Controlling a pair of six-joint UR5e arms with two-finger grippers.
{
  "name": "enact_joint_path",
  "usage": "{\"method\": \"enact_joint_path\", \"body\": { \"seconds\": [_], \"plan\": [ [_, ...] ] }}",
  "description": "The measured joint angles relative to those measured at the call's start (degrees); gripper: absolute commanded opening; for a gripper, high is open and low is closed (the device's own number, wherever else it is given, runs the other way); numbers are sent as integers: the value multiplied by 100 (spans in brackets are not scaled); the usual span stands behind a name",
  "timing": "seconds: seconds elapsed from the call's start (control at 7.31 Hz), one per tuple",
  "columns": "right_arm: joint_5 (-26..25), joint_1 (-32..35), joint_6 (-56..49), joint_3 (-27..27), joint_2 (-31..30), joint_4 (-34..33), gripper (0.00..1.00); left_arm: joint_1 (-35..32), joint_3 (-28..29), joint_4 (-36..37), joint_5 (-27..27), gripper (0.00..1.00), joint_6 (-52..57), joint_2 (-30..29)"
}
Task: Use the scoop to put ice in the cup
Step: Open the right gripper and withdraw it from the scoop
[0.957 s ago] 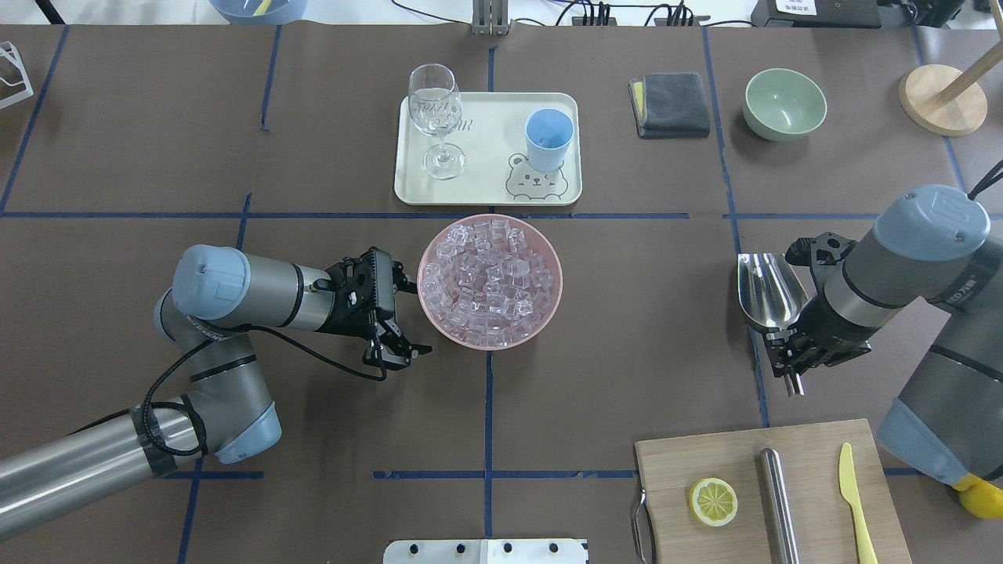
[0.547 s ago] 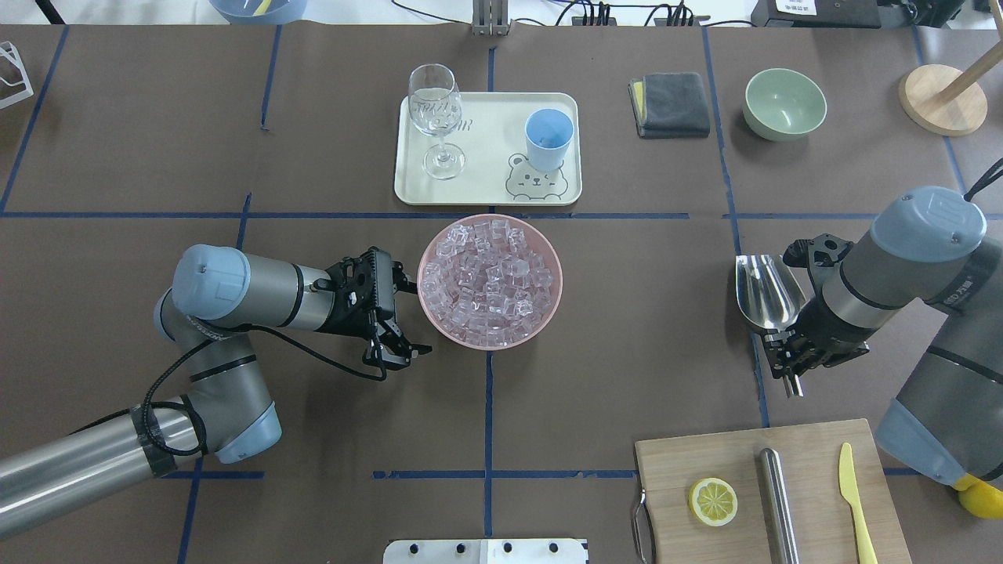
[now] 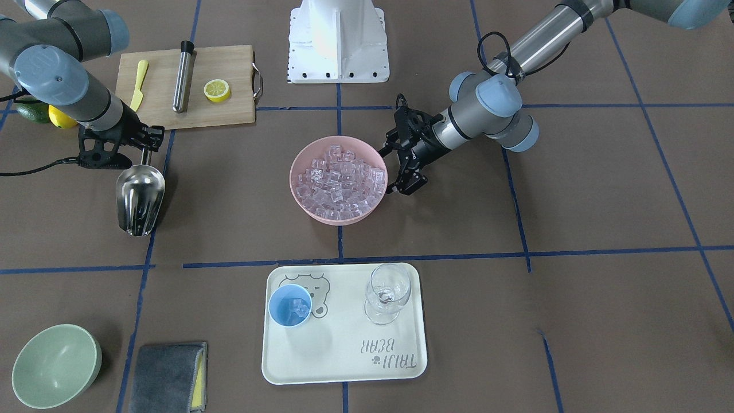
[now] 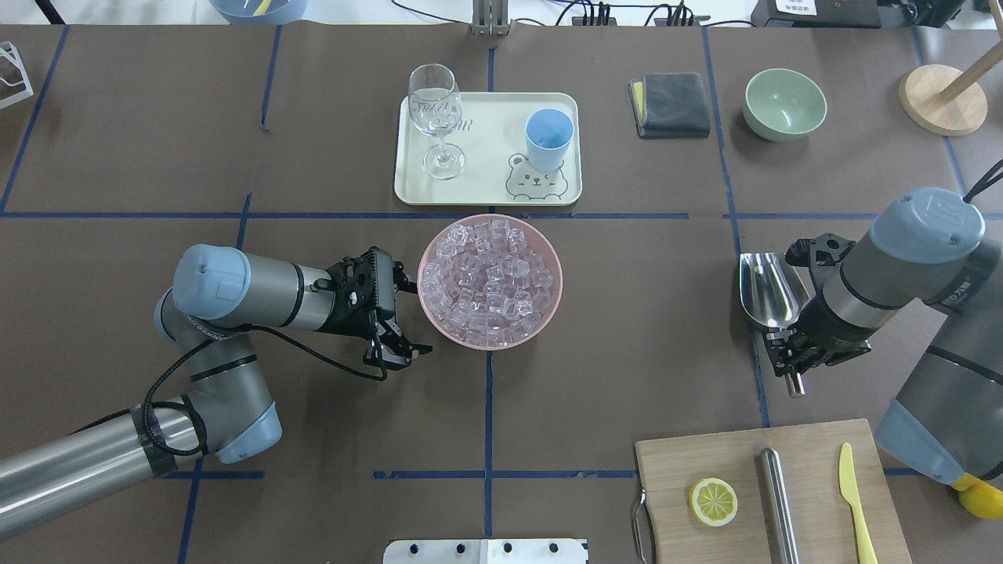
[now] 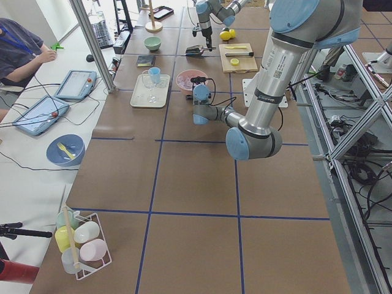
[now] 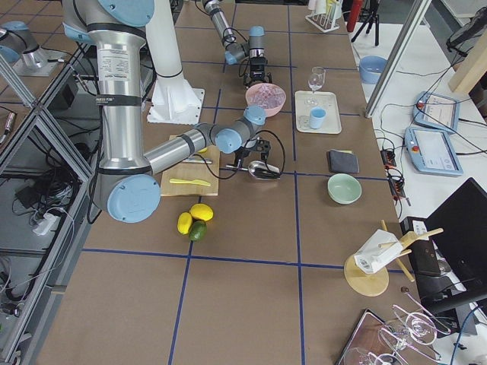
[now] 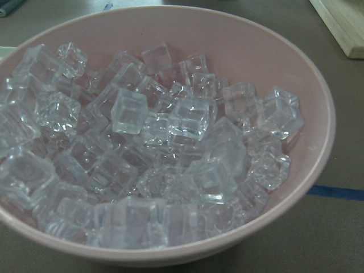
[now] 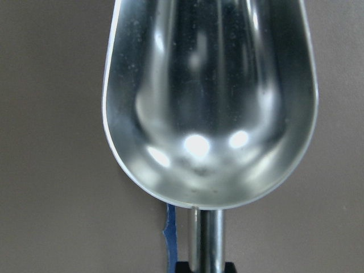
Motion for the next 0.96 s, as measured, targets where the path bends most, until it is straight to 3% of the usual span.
{"method": "enact_joint_path", "body": {
  "seconds": [0.68, 0.96],
  "plan": [
    [-275, 26, 252, 65, 250, 7, 100, -8, -2, 0, 0, 100, 2, 4],
    [-288, 385, 109, 80, 469, -10, 100, -54, -10, 0, 0, 100, 8, 8]
  ]
}}
